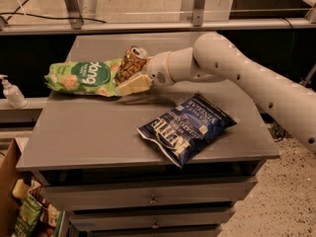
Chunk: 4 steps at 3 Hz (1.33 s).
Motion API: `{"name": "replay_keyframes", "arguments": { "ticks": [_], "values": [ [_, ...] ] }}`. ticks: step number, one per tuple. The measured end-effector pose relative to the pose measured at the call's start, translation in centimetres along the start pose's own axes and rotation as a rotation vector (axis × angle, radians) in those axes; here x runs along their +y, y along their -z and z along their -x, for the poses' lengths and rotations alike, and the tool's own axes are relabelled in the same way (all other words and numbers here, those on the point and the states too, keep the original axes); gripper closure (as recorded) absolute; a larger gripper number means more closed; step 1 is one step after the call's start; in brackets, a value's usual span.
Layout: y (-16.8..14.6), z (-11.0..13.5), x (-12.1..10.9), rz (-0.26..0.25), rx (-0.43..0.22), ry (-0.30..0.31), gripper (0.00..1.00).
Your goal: Move orange can near green rice chip bag
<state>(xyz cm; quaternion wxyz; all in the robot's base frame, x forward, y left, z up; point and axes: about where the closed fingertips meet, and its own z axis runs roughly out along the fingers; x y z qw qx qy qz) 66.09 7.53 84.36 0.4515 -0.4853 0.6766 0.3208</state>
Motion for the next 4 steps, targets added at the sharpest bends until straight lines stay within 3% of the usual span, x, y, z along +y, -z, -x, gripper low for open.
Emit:
{"name": "replay_keyframes", "arguments": {
  "ticks": [2, 4],
  "values": [
    [1.3, -0.4, -1.2, -0.054, -0.013, -0.039, 0.0],
    [6.2, -0.8, -6.5, -0.192, 0.009, -0.028, 0.0]
  ]
}}
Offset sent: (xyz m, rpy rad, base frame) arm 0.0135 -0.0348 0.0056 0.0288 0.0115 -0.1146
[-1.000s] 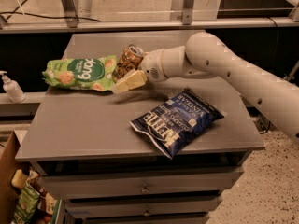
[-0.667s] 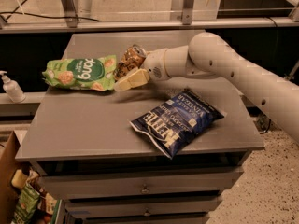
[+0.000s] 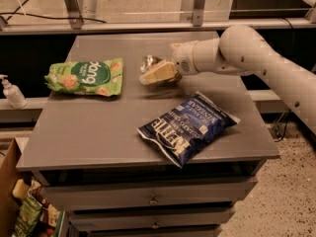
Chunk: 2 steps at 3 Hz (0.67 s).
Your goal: Move orange can near green rice chip bag
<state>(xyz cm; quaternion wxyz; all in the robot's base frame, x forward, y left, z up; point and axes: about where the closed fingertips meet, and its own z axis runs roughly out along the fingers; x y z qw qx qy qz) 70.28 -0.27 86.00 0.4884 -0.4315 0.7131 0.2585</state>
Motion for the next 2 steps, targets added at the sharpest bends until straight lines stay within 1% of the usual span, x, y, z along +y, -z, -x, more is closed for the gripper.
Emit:
{"name": "replay_keyframes", "arguments": {
  "ticks": [1, 2],
  "values": [
    [2.12, -0.46, -2.93, -0.063, 0.021, 0.016, 0.0],
    [2.83, -1.16, -3.86, -0.08, 0.036, 0.017, 0.0]
  ]
}}
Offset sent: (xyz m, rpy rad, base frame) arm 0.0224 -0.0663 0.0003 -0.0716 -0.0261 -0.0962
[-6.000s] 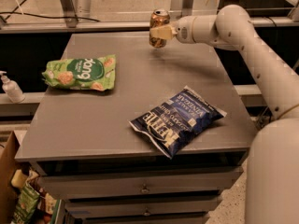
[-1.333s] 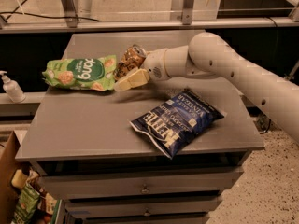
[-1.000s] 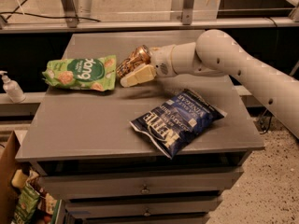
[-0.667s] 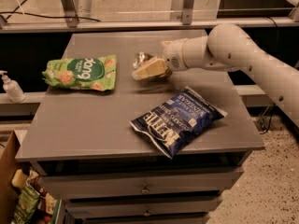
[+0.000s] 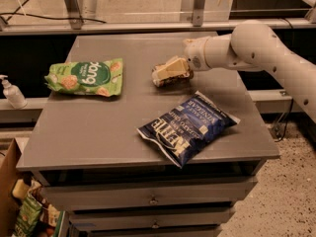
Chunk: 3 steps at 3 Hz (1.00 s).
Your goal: Move orange can near green rice chip bag
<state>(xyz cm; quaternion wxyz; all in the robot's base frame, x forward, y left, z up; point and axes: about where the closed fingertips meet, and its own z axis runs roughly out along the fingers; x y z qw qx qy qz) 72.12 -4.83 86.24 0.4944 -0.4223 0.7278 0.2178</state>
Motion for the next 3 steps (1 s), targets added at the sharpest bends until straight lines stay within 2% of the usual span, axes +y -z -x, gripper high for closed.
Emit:
{"name": "replay_keyframes", "arguments": {
  "ticks": [1, 3],
  "values": [
    [1.0, -0.9, -0.9, -0.016, 0.014, -0.011, 0.0],
    [4.9, -1.8, -0.7, -0.017, 0.002, -0.07, 0.0]
  ]
}}
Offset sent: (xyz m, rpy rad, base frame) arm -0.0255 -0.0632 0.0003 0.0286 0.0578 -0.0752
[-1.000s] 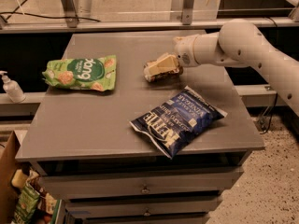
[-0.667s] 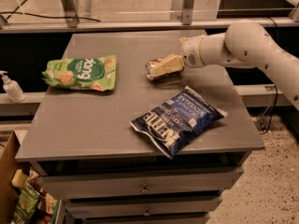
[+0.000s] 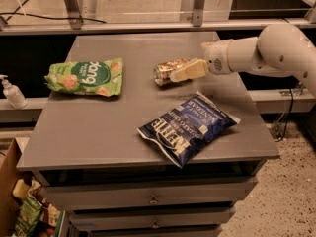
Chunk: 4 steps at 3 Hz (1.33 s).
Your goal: Move orange can near green rice chip bag
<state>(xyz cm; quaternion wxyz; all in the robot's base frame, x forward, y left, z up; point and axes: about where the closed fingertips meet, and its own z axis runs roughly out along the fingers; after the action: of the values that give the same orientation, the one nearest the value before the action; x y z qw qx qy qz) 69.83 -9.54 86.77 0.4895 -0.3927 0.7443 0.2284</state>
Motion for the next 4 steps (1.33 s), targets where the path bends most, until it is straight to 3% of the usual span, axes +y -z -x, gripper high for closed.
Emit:
{"name": "replay_keyframes", "arguments": {
  "ticks": [2, 4],
  "values": [
    [2.1, -0.2, 3.1, 0.065, 0.021, -0.035, 0.0],
    [1.2, 0.7, 6.9, 0.144, 0.048, -0.007, 0.0]
  ]
}}
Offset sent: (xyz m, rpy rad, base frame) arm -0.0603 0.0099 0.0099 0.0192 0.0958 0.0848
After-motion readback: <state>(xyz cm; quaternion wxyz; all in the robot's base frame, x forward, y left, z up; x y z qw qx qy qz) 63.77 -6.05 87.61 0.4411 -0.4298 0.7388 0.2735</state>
